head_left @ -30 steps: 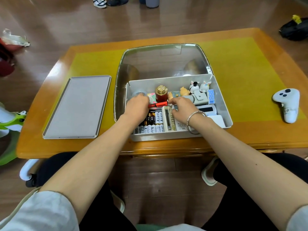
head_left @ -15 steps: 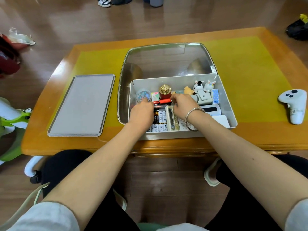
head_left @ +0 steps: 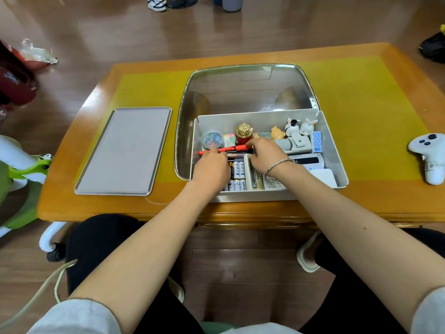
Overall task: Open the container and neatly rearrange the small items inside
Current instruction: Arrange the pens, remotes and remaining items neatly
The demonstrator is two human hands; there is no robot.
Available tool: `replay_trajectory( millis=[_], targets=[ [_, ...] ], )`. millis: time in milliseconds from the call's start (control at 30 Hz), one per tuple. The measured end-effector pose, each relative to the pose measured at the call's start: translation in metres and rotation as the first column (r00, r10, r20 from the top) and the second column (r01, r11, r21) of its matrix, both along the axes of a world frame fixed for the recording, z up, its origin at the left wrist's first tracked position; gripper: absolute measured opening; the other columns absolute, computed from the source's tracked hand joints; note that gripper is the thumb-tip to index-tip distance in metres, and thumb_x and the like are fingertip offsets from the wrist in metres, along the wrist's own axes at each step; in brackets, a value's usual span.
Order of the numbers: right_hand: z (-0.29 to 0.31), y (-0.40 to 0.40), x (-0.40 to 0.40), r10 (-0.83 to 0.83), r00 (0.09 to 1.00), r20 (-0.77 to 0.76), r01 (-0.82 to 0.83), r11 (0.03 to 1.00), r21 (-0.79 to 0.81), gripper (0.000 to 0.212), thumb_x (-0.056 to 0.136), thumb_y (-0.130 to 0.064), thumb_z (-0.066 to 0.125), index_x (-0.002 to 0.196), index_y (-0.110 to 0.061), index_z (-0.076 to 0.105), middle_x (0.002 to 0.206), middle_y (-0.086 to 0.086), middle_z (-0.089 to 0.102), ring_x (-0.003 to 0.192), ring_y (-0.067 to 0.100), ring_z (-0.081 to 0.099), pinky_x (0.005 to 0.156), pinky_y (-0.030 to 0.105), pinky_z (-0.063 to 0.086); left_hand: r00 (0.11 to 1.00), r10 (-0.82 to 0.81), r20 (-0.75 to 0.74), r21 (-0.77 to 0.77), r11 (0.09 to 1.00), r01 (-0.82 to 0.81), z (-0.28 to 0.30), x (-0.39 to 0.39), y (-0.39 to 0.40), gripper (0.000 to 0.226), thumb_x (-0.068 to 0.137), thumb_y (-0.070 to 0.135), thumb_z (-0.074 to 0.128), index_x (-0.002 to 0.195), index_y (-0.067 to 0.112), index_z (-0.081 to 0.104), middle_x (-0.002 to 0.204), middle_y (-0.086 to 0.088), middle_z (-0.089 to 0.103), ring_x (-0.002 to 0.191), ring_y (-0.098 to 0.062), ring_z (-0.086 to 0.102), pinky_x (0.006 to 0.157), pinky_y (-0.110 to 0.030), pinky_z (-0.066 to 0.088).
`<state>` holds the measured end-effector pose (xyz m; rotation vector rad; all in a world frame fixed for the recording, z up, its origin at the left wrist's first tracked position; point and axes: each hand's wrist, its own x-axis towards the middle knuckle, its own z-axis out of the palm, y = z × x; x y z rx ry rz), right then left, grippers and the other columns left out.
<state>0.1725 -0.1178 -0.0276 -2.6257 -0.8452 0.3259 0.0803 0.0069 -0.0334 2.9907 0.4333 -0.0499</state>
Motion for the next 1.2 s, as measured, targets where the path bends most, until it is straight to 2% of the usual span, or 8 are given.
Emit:
replay_trajectory(
  millis=[100, 267, 467, 633, 800, 1000, 1133, 1200],
  targets=[
    [0.0, 0.001, 0.001, 0.03, 0.999, -0.019, -0.031, 0.999, -0.01, 0.039, 0.087, -0.004, 0.046, 0.124, -0.01, 0.057, 0.124, 0.014, 0.054, 0.116, 0.03, 0.048, 0.101, 0.038, 0.04, 1.0, -0.006, -0.016, -0.02, 1.0, 0.006, 0.001, 0.0, 0.0, 0.029, 0.095, 0.018, 0.046, 0.117, 0.003, 0.057, 0.13, -0.02, 0.046, 0.11, -0.036, 0.052, 0.091, -0.042, 0.045],
    [0.001, -0.003, 0.002, -0.002, 1.0, -0.012, 0.002, 1.0, 0.03, 0.035, 0.086, -0.005, 0.05, 0.119, -0.01, 0.062, 0.117, 0.015, 0.057, 0.111, 0.027, 0.052, 0.097, 0.032, 0.04, 0.999, -0.006, -0.047, -0.036, 0.999, 0.005, 0.003, -0.001, 0.0, 0.033, 0.096, 0.021, 0.046, 0.122, 0.003, 0.056, 0.133, -0.019, 0.044, 0.115, -0.035, 0.048, 0.095, -0.042, 0.044],
    [0.01, -0.013, 0.001, -0.024, 1.0, -0.02, 0.026, 0.991, 0.131, 0.035, 0.085, 0.001, 0.048, 0.116, -0.006, 0.063, 0.118, 0.013, 0.061, 0.111, 0.025, 0.056, 0.098, 0.033, 0.044, 1.0, 0.029, 0.004, -0.09, 0.996, -0.028, 0.005, -0.002, -0.001, 0.041, 0.095, 0.02, 0.047, 0.134, 0.006, 0.045, 0.137, -0.017, 0.039, 0.121, -0.035, 0.043, 0.098, -0.042, 0.043],
    [0.023, -0.035, -0.001, -0.091, 0.994, -0.053, 0.1, 0.974, 0.203, 0.034, 0.086, 0.004, 0.045, 0.109, -0.006, 0.067, 0.114, 0.012, 0.066, 0.12, 0.029, 0.052, 0.104, 0.035, 0.04, 0.998, 0.02, -0.064, -0.063, 0.998, -0.024, 0.004, 0.0, 0.0, 0.044, 0.097, 0.024, 0.045, 0.138, 0.007, 0.042, 0.145, -0.017, 0.034, 0.128, -0.034, 0.039, 0.102, -0.045, 0.043],
    [0.028, -0.063, -0.007, -0.131, 0.991, -0.025, 0.133, 0.984, 0.118, 0.035, 0.088, 0.0, 0.044, 0.113, -0.01, 0.066, 0.118, 0.013, 0.064, 0.111, 0.03, 0.057, 0.097, 0.032, 0.044, 0.999, -0.023, 0.038, -0.107, 0.994, 0.027, 0.008, -0.002, -0.001, 0.039, 0.097, 0.024, 0.045, 0.134, 0.01, 0.047, 0.132, -0.014, 0.047, 0.118, -0.029, 0.048, 0.096, -0.043, 0.045],
    [0.021, -0.075, -0.02, -0.103, 0.989, -0.105, 0.089, 0.988, -0.129, 0.034, 0.09, -0.003, 0.042, 0.113, -0.012, 0.065, 0.116, 0.012, 0.064, 0.105, 0.027, 0.058, 0.078, 0.024, 0.041, 0.986, -0.165, 0.027, -0.232, 0.958, 0.166, 0.011, -0.009, -0.021, 0.046, 0.1, 0.048, 0.032, 0.134, 0.022, 0.048, 0.125, -0.007, 0.059, 0.113, -0.026, 0.056, 0.086, -0.04, 0.047],
    [0.019, -0.071, -0.023, -0.065, 0.979, -0.195, 0.027, 0.981, -0.193, 0.034, 0.089, -0.005, 0.044, 0.116, -0.01, 0.064, 0.124, 0.011, 0.06, 0.115, 0.026, 0.054, 0.093, 0.027, 0.041, 0.977, -0.189, -0.093, -0.237, 0.958, 0.163, 0.006, -0.012, -0.028, 0.053, 0.099, 0.055, 0.025, 0.132, 0.022, 0.051, 0.128, -0.007, 0.057, 0.116, -0.025, 0.053, 0.091, -0.045, 0.046],
    [0.02, -0.072, -0.022, -0.065, 0.971, -0.228, 0.024, 0.984, -0.175, 0.033, 0.09, -0.006, 0.044, 0.117, -0.01, 0.063, 0.123, 0.01, 0.061, 0.114, 0.024, 0.054, 0.094, 0.026, 0.041, 0.971, -0.201, -0.127, -0.258, 0.952, 0.164, 0.004, -0.013, -0.03, 0.055, 0.098, 0.056, 0.025, 0.133, 0.021, 0.049, 0.129, -0.008, 0.056, 0.119, -0.026, 0.051, 0.096, -0.048, 0.043]
  ],
)
